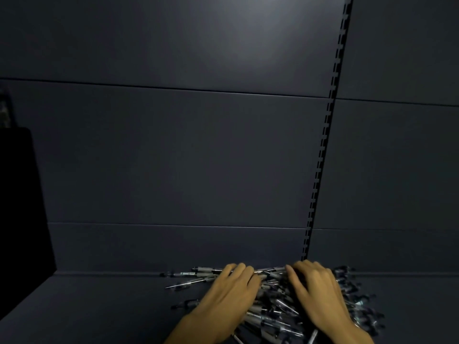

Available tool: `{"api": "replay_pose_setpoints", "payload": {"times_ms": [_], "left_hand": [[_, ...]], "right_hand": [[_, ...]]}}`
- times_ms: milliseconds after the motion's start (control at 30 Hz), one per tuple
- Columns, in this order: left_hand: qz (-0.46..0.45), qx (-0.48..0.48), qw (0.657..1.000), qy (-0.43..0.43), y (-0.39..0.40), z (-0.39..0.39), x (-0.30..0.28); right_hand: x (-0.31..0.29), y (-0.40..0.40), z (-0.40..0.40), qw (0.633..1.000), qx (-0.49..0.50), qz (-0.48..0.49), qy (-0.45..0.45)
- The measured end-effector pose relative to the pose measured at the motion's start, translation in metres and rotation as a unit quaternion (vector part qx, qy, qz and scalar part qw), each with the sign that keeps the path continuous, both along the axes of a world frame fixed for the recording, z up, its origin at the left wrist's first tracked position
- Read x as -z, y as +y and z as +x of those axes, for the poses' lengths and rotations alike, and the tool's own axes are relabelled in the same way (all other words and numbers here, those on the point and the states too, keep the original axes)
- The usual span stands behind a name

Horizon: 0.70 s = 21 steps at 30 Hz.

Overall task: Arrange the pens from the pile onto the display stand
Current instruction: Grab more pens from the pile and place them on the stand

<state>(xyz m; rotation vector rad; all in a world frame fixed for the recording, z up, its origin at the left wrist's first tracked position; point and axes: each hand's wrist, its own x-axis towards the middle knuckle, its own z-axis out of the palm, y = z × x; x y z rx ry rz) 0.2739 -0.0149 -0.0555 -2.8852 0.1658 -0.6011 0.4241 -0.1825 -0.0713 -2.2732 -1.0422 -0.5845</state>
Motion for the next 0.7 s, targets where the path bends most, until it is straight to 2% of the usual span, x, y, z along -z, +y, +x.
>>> {"api": "replay_pose_setpoints", "payload": {"times_ms": [133,333,500,700], "left_hand": [[-0.036,0.004,0.999,0.021,0.004,-0.001,0.002],[-0.025,-0.011,0.999,0.021,0.005,-0.003,0.003],[-0.02,-0.022,1.0,-0.001,0.011,-0.009,0.003],[-0.053,-0.059,0.997,-0.015,0.016,-0.011,-0.004]], "right_hand": [[0.001,0.0,0.0,1.0,0.003,-0.001,-0.002],[0.002,0.0,0.002,1.0,0.005,-0.005,0.0],[0.002,0.0,0.002,1.0,0.005,-0.005,-0.001],[0.004,-0.001,0.006,1.0,0.019,-0.014,-0.01]]}}
